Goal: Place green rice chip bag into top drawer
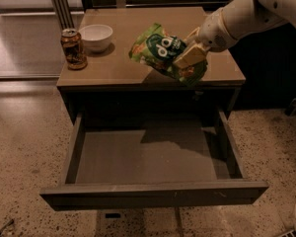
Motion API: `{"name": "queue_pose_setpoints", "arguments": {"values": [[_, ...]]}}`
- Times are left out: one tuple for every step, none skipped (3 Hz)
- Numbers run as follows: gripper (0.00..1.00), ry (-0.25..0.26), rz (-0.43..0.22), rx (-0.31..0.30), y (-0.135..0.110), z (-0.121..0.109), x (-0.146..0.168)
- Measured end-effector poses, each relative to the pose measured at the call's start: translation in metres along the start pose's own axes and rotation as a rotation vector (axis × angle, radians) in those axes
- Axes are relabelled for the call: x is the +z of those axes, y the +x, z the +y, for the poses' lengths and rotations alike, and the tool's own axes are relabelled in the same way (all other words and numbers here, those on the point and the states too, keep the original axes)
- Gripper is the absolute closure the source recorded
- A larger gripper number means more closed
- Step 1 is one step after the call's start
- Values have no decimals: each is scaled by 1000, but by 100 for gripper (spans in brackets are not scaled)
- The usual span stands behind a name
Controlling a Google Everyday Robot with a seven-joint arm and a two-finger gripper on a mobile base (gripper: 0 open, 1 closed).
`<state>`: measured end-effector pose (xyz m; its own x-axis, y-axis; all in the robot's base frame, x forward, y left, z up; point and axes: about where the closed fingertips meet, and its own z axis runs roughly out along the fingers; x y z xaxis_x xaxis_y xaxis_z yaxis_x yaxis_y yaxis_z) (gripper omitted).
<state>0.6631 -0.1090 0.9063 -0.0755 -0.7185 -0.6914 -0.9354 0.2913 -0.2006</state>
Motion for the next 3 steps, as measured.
{"name": "queue_pose_setpoints", "arguments": {"values": [[100, -79, 25, -14, 5, 20, 0], [100, -79, 25, -14, 5, 20, 0], [100, -145, 10, -92, 0, 39, -3]]}}
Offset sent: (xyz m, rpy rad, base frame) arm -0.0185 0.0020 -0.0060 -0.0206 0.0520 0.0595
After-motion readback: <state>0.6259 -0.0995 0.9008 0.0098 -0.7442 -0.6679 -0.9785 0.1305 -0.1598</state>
